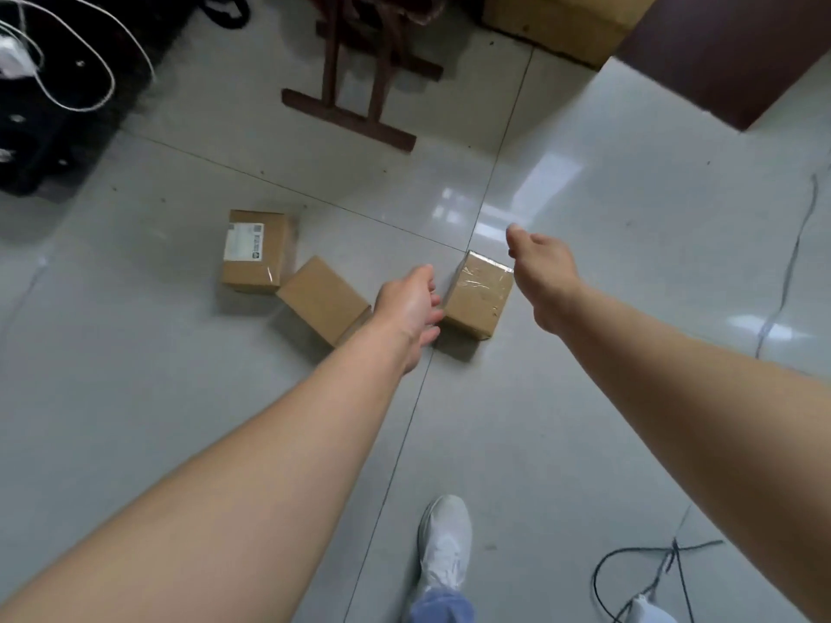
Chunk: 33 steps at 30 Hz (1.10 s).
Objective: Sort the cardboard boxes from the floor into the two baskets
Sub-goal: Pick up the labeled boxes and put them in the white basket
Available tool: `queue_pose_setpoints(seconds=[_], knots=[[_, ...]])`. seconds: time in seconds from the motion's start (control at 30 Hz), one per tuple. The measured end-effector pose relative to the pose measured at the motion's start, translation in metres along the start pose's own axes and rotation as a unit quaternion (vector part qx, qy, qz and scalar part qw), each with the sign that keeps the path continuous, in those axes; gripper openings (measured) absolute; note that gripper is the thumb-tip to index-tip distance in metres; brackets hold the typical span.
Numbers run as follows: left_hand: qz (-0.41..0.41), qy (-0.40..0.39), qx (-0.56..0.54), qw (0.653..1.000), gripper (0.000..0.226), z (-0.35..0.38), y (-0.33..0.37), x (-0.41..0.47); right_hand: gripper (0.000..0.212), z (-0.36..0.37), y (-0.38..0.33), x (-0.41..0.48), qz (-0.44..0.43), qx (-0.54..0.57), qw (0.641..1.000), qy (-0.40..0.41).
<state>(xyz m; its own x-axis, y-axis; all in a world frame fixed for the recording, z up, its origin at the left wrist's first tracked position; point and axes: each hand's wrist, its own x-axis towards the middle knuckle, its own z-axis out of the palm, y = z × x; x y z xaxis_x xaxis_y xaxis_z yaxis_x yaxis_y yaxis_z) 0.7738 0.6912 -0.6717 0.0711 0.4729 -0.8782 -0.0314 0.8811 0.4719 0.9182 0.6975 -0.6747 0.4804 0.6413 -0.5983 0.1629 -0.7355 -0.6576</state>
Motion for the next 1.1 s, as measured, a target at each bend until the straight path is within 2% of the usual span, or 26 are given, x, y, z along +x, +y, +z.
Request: queue_pose_setpoints(seconds=[0.17,0.37,0.53,0.6,0.7,0.8,0.87,1.1], knots=[[-0.062,-0.019,-0.025,0.998,0.044,0.040,-0.054,0.087,0.034,0.026,0.079,0.086,-0.034,-0.088,0.996,-0.009],[-0.093,-0.001,-0.052,0.994,0.051,0.070,-0.097,0.165,0.050,0.046,0.128,0.159,-0.071,-0.202,0.976,-0.046],[-0.102,0.004,-0.050,0.994,0.047,0.087,-0.117,0.204,0.027,0.060,0.148,0.201,-0.127,-0.347,0.927,-0.060],[-0.104,-0.002,-0.054,0.993,0.048,0.090,-0.122,0.213,0.040,0.062,0.154,0.212,-0.136,-0.374,0.916,-0.052],[-0.108,0.003,-0.067,0.992,0.045,0.088,-0.126,0.219,0.056,0.064,0.164,0.217,-0.088,-0.367,0.926,-0.024],[-0.104,0.037,-0.074,0.991,0.020,0.075,-0.128,0.216,0.064,0.064,0.174,0.202,-0.003,-0.331,0.943,-0.030],[-0.105,0.050,-0.069,0.991,0.011,0.064,-0.125,0.205,0.062,0.062,0.177,0.185,0.018,-0.272,0.962,-0.028],[-0.076,0.079,-0.040,0.993,0.030,0.029,-0.085,0.135,0.051,0.053,0.128,0.105,0.033,-0.135,0.990,-0.014]])
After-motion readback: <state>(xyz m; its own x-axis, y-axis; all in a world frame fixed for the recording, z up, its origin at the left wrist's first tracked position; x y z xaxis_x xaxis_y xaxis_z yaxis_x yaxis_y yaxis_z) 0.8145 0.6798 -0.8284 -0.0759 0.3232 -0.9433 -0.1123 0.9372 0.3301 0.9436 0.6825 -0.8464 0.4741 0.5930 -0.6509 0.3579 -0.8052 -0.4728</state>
